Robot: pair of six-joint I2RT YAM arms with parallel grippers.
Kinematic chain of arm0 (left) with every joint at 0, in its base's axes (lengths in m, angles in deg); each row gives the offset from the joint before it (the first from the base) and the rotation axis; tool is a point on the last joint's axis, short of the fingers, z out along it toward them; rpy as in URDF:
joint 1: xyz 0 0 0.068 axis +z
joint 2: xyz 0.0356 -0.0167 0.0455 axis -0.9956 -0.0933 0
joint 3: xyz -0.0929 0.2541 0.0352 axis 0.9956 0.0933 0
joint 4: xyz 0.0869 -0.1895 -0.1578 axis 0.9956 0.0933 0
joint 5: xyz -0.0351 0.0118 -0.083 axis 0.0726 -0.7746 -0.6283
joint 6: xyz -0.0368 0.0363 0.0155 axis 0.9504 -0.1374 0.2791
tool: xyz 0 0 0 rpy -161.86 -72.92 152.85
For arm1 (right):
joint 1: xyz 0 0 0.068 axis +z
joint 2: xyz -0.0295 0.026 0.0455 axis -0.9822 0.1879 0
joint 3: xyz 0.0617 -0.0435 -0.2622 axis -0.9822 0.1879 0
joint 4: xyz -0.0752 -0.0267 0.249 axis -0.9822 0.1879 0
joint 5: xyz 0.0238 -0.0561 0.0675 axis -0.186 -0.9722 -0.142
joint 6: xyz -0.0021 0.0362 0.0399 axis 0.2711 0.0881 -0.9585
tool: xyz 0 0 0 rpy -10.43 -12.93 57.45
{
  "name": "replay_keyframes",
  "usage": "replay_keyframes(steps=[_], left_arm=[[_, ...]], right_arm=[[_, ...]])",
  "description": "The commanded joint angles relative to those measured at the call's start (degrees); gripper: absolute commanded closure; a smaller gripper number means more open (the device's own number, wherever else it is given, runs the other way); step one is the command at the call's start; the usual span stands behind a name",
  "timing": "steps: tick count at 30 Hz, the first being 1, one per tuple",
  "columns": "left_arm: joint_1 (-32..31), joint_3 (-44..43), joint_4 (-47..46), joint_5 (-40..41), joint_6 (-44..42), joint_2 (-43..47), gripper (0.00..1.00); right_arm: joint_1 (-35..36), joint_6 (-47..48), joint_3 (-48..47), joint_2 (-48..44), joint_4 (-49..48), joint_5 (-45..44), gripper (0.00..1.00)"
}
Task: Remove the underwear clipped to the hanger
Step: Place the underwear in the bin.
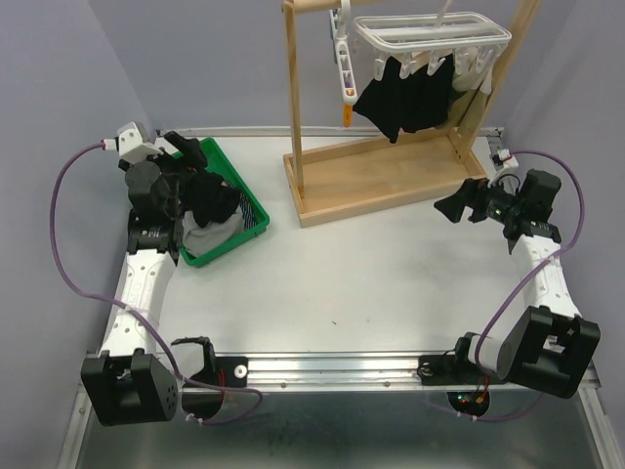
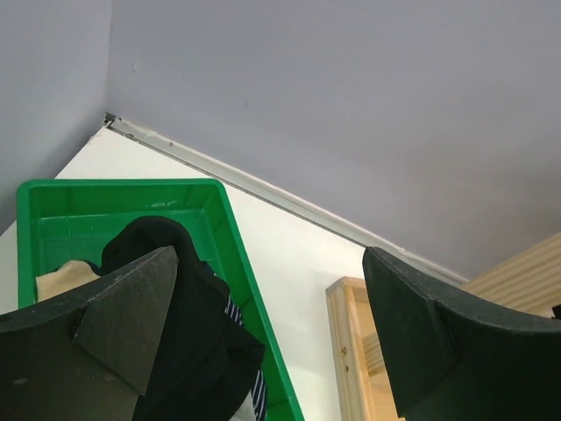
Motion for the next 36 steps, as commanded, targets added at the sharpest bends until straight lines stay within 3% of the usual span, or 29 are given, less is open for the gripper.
replay_keyframes(steps=[1, 9, 18, 26, 36], left_arm=[[0.25, 2.38, -1.48, -8.30, -4.19, 3.39, 0.01], [0.25, 7.47, 0.10, -20.17, -10.96, 8.05, 0.01], [-0.11, 14.95, -2.80, -25.97, -14.92, 14.20, 0.01], [-1.16, 15.48, -2.80, -26.25, -14.66, 16.49, 0.01], [-1.86, 15.66, -2.71, -26.51, -14.92, 16.76, 0.01]], right_arm=[[-0.66, 3.49, -1.25, -2.02, -0.17, -2.24, 0.00], [-1.10, 9.37, -0.99, -2.72, 1.75, -6.64, 0.00], [-1.01, 13.77, -5.20, -2.46, 9.04, -12.34, 0.00], [-1.18, 14.13, -8.89, -1.31, 12.83, -22.19, 0.00], [-2.76, 12.54, -13.28, 0.88, 12.92, -20.10, 0.00]])
